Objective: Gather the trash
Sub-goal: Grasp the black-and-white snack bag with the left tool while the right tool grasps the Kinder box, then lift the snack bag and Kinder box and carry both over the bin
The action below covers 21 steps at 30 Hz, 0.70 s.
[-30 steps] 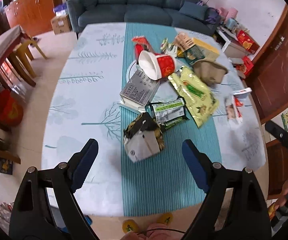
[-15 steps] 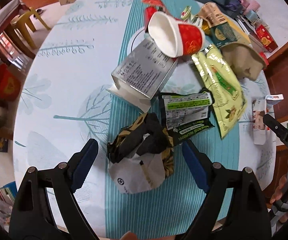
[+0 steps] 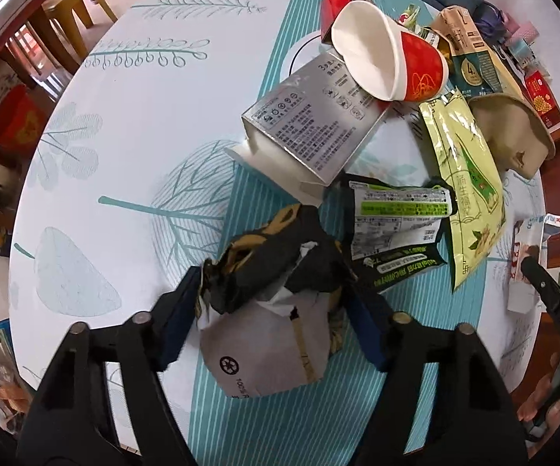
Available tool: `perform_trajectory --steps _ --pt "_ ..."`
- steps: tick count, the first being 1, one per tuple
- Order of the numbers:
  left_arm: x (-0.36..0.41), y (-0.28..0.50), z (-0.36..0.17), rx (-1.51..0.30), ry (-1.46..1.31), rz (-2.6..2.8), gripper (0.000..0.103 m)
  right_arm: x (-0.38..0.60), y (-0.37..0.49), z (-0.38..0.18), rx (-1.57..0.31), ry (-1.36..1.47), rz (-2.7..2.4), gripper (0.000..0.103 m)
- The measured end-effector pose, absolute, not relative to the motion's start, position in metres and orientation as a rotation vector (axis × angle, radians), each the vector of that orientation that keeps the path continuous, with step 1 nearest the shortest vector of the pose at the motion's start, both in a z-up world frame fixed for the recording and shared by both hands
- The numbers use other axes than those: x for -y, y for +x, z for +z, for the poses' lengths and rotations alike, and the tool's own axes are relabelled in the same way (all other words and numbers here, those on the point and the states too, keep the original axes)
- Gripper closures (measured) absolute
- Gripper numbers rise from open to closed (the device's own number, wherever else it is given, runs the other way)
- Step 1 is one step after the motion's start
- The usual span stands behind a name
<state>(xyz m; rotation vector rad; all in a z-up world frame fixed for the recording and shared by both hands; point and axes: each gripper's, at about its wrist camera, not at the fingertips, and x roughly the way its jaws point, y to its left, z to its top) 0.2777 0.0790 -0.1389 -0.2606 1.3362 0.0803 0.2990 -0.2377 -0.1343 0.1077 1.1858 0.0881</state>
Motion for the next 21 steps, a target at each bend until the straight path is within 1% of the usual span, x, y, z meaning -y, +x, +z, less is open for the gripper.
perform_trajectory --steps 1,2,6,12,21 --pt "-0.079 0.277 -0.139 -1.333 -0.258 0.080 0.041 0.238 0.297 -0.133 -1.179 0.105 0.094 0.079" --pt "-0.078 0.277 -0.138 -1.327 -0.255 0.081 0.047 0.238 0.295 -0.132 -1.172 0.102 0.099 0.080" --pt "-0.078 0.272 -0.131 -1.310 -0.263 0.081 0.052 0.236 0.282 -0.122 -1.135 0.075 0.130 0.083" --pt "-0.079 0.252 -0.108 -1.269 -0.242 0.081 0.053 0.234 0.252 -0.099 -1.091 0.094 0.154 0.084" --pt "-0.080 0.221 -0.042 -1.172 -0.167 0.016 0.053 0.215 0.197 -0.046 -1.042 0.093 0.164 0.084"
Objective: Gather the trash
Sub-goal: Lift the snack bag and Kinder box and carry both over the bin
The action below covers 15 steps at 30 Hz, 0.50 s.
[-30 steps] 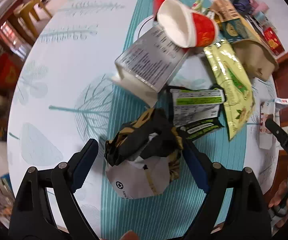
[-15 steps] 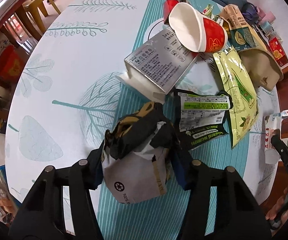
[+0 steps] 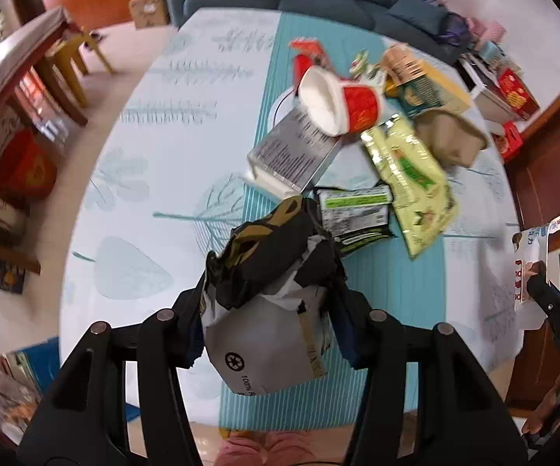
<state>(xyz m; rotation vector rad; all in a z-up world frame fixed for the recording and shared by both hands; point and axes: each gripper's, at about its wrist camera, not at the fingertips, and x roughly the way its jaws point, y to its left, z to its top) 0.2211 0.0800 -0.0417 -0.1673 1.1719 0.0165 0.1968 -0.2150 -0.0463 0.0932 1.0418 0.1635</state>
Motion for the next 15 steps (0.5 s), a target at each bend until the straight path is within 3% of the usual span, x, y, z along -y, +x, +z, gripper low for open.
perform_trajectory --steps 15 --pt "-0.111 0.178 0.055 -0.933 0.000 -0.131 0.054 0.129 0.093 0.032 -0.924 0.058 0.179 0.084"
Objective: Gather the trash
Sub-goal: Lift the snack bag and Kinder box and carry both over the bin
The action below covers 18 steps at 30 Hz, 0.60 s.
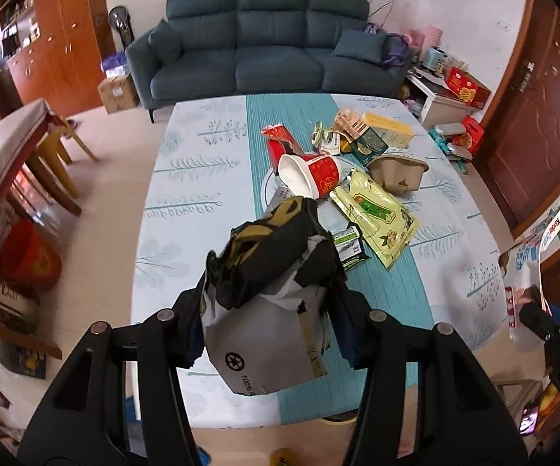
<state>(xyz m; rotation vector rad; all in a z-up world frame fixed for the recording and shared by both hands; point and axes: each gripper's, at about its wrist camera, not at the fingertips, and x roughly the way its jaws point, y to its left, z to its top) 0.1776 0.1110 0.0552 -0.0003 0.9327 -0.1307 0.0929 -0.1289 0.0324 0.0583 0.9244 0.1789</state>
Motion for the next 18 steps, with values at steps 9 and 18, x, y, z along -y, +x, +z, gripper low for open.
perform_trajectory --steps 9,18 --pt "-0.118 0.130 0.043 -0.941 0.033 -0.189 0.053 0.106 0.047 0.035 -0.925 0.042 0.219 0.084" --pt "-0.100 0.055 0.009 -1.012 0.075 -0.279 0.053 0.099 0.000 0.021 -1.009 0.073 0.303 0.084"
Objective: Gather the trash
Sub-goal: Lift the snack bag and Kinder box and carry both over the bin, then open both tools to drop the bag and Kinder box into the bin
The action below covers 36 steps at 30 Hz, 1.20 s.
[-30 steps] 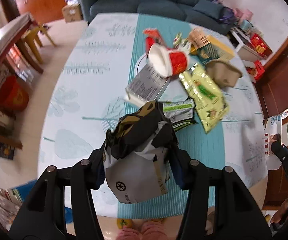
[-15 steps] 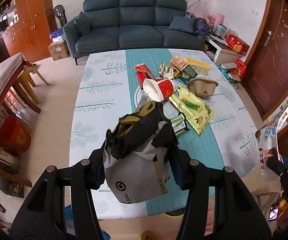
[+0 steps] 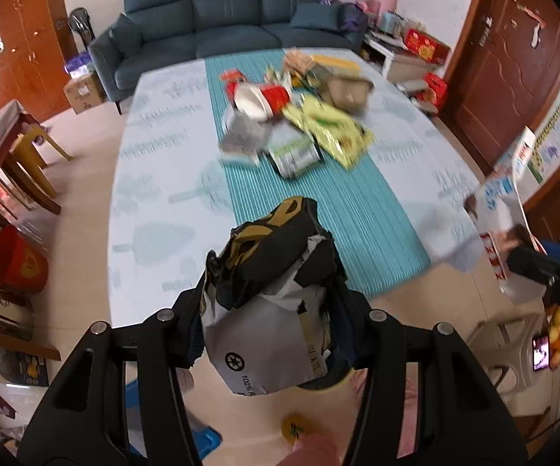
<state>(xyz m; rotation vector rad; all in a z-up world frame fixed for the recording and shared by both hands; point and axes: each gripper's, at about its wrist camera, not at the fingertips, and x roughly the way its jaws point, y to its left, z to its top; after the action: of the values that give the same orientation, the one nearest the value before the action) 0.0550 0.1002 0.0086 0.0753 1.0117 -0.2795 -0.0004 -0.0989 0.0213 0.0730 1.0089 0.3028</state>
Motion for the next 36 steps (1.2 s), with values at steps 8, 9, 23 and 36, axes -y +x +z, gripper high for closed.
perform_trajectory --steps 8,9,23,36 --pt "-0.083 -0.003 -0.034 -1.093 0.094 -0.316 0.053 0.079 -0.041 -0.032 -1.126 0.071 0.410 0.084" --pt "-0.079 -0.010 -0.042 -1.106 0.101 -0.320 0.053 0.075 -0.046 -0.042 -1.148 0.069 0.424 0.084" --pt "-0.039 -0.053 -0.219 -1.320 0.143 -0.244 0.053 0.069 -0.085 -0.260 -1.432 0.063 0.520 0.084" --pt "-0.008 -0.013 -0.394 -1.379 0.125 -0.204 0.045 0.102 -0.052 -0.474 -1.574 0.183 0.428 0.076"
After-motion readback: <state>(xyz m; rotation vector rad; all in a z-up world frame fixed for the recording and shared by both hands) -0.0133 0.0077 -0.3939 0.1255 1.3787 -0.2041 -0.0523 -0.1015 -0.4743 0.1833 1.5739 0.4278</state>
